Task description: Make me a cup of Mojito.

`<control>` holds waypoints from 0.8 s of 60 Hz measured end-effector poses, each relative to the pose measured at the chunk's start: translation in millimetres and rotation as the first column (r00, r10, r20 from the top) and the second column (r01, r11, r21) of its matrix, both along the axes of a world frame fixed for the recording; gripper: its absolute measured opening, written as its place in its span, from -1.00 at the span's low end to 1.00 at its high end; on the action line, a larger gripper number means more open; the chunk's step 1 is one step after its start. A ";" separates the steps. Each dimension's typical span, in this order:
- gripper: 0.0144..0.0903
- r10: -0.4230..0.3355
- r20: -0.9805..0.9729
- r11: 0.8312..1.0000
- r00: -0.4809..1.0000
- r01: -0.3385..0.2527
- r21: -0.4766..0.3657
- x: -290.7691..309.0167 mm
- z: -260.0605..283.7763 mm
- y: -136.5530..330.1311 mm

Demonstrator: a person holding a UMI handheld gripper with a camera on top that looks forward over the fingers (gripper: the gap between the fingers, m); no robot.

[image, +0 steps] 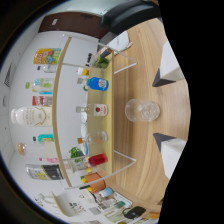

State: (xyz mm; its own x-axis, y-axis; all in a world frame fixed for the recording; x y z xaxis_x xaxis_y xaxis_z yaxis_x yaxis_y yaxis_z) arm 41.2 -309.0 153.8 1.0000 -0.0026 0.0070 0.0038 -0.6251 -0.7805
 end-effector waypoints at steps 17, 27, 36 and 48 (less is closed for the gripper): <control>0.88 0.011 0.025 0.997 1.000 -0.009 -0.070 13.0 -17.2 -45.6; 0.89 -0.008 0.034 0.994 0.999 0.012 -0.104 53.6 -16.5 -61.2; 0.90 -0.035 0.030 0.996 0.999 0.038 -0.079 99.4 8.5 -41.5; 0.89 -0.048 -0.007 0.999 0.999 0.048 0.000 144.5 50.3 24.4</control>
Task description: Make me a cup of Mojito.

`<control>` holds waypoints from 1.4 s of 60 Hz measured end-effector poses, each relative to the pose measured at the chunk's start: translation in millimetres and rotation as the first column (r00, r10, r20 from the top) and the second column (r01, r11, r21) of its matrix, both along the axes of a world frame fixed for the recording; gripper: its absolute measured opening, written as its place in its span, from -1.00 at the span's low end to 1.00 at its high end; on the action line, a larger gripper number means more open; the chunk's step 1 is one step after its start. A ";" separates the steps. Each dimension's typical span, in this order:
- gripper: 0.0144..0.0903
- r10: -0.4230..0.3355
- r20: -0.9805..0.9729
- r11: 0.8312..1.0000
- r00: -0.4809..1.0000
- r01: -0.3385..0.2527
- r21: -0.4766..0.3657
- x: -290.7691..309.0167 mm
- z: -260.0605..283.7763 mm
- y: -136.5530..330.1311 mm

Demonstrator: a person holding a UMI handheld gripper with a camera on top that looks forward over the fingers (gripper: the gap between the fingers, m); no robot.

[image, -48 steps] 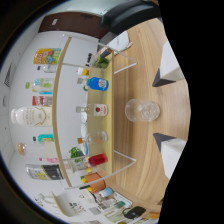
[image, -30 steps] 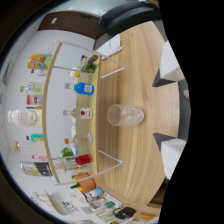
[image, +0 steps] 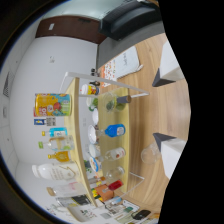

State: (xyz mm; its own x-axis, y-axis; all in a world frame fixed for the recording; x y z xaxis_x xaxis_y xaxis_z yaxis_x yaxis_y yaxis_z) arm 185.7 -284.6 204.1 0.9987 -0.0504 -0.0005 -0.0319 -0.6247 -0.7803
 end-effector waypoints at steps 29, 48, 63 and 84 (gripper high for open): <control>0.78 0.067 -0.056 0.998 0.996 -0.067 0.005 27.4 -14.1 116.0; -0.38 0.071 -0.050 0.994 0.996 -0.075 -0.074 33.0 -38.8 129.1; -0.89 0.066 -0.035 0.994 0.997 -0.069 -0.085 33.4 -39.9 133.2; -0.95 0.029 -0.024 0.999 0.999 -0.030 -0.040 33.2 -21.1 121.3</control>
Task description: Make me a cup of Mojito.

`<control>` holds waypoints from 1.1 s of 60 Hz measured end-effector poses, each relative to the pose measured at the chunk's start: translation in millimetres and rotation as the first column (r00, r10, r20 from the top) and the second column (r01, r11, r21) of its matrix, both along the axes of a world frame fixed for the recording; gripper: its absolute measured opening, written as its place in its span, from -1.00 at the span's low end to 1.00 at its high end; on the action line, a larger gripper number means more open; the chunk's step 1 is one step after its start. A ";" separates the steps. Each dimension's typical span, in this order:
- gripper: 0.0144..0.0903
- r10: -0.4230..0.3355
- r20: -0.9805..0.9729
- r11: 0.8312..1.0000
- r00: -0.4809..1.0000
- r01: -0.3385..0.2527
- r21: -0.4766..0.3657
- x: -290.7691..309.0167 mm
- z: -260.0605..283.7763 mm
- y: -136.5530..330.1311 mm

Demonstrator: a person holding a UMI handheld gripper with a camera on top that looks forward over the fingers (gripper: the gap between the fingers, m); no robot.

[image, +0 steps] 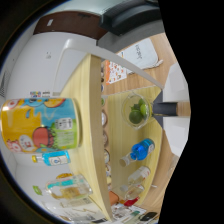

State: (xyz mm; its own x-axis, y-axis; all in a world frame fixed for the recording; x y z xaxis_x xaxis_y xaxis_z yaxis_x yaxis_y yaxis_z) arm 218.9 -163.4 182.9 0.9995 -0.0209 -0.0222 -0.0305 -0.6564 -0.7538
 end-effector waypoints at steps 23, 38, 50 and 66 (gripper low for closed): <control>-0.96 0.002 -0.037 0.998 0.999 0.000 0.058 -62.6 23.3 -66.3; -0.96 0.027 0.001 0.999 1.000 -0.027 0.023 -106.2 -18.7 -88.3; -0.96 0.104 0.314 0.989 0.944 -0.132 0.067 -105.6 -16.0 -82.3; -0.96 0.182 0.805 0.911 0.565 -0.404 0.078 -105.2 17.7 -68.0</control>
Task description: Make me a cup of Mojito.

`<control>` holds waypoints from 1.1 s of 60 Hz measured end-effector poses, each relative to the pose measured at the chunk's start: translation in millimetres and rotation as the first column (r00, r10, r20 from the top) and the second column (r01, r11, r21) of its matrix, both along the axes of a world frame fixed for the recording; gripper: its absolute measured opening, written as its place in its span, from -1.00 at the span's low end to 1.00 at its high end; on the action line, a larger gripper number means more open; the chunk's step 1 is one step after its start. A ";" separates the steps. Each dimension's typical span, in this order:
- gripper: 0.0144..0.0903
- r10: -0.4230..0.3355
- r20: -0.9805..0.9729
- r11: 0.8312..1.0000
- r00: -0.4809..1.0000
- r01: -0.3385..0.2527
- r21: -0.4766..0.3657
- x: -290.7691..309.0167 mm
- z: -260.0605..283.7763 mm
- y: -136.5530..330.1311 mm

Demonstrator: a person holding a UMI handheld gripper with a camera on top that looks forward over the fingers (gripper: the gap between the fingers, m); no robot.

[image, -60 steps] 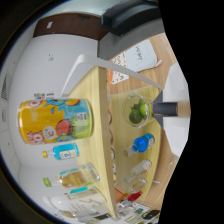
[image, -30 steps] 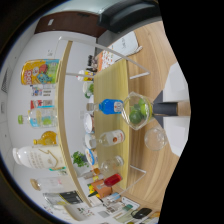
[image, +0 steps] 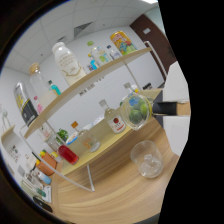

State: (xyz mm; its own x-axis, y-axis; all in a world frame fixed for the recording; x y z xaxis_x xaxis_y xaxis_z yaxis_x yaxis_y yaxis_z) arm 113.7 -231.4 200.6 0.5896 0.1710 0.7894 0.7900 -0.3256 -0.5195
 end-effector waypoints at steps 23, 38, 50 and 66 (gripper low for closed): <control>-0.96 0.295 0.581 0.944 0.759 -0.325 -0.055 -17.7 7.3 12.1; -0.96 0.378 0.690 0.902 0.617 -0.414 -0.123 -23.0 -4.0 11.1; -0.96 0.376 0.655 0.897 0.656 -0.434 -0.081 -28.1 4.1 11.1; -0.96 0.274 0.213 0.936 0.938 -0.311 0.165 -20.6 69.6 1.9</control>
